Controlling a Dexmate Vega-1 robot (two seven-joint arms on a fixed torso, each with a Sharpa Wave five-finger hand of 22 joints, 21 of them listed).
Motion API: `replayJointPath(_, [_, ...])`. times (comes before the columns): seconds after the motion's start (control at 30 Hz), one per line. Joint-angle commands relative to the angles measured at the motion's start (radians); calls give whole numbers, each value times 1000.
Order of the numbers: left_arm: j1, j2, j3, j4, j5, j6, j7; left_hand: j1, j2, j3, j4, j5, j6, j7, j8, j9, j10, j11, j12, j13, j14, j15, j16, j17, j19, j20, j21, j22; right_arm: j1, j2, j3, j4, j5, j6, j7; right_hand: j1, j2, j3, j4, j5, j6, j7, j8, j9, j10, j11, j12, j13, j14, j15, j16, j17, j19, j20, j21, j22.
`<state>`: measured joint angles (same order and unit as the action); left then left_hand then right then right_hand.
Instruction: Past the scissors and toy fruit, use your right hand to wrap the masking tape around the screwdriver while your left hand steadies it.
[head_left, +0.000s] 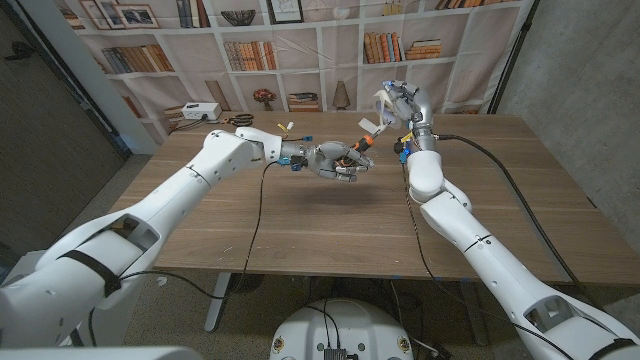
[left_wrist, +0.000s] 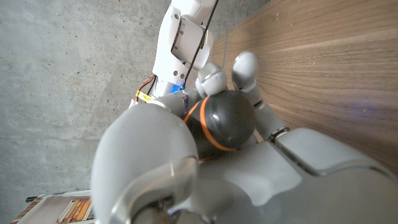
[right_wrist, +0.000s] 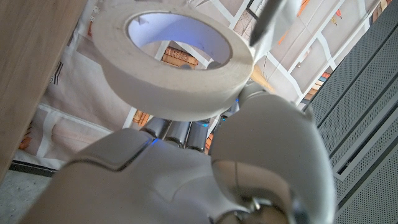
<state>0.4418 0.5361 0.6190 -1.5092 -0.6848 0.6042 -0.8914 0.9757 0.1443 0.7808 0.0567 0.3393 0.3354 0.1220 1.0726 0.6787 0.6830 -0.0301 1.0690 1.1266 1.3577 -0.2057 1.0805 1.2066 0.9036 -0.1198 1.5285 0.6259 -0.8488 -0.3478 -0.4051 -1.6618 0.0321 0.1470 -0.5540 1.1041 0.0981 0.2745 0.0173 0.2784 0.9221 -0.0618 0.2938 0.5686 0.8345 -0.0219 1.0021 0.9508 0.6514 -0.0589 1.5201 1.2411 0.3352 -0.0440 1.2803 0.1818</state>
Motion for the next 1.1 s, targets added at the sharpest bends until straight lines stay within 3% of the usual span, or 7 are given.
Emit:
replayJointPath(0.03, [-12,11,13,-25,22,55,43,36,37,18,5,-6,2,4,6,2,-2,0,4,1,13,-3,4,1,7,-95,7,5,-37,-5,42,-40,3,27,-25,40,42,48,-38,8,87,76,1,1,29,-47,1,6,-5,-149,3,0,5,-55,0,-1])
replayJointPath(0.5, [0,55,-6,-77,44,85,126,39,37,19,2,-11,-1,7,11,6,-2,0,5,0,14,-3,2,0,12,-95,11,8,-129,-33,95,-136,-54,71,-61,39,42,48,-39,9,88,74,-2,1,30,-50,0,5,-5,-149,2,0,5,-58,-3,-1])
replayJointPath(0.87, [29,86,-46,-116,59,64,221,41,36,19,2,-14,3,7,11,-1,-5,0,10,6,13,-2,-2,-5,7,-94,8,7,-247,-77,124,-249,-155,49,-65,38,42,48,-39,9,89,74,-2,4,29,-52,1,8,-4,-149,2,0,8,-58,-3,-1])
replayJointPath(1.1, [29,94,-44,-121,67,65,240,42,36,19,1,-16,0,8,11,-1,-5,0,8,3,16,-3,6,5,9,-94,8,5,-306,-71,144,-292,-227,35,-94,36,42,48,-38,9,91,73,-3,3,30,-53,1,8,-4,-149,2,0,8,-58,-4,-1])
